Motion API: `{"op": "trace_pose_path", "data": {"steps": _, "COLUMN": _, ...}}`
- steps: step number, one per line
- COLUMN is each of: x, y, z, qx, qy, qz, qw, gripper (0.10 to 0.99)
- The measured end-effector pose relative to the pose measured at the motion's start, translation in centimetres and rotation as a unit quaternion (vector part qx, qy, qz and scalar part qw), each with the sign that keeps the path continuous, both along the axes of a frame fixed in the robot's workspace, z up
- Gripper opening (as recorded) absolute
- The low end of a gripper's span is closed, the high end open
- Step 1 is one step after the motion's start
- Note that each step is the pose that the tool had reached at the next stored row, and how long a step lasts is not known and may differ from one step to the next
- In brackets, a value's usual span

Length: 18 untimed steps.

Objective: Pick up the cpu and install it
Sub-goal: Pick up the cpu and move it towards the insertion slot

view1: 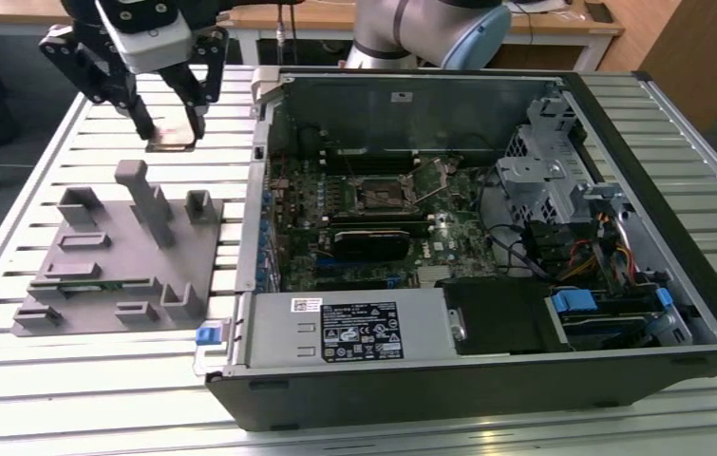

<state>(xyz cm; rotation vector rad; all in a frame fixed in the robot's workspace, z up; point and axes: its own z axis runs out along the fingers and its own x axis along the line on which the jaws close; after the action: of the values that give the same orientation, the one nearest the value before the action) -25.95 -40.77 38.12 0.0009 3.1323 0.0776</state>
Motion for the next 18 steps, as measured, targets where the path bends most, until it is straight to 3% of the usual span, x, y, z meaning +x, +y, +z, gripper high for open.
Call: {"op": "trace_pose_path", "data": {"steps": 18, "x": 7.59, "y": 0.01, "z": -0.01, "qx": 0.0, "qy": 0.0, "qz": 0.0, "qw": 1.0, "gripper": 0.525}}
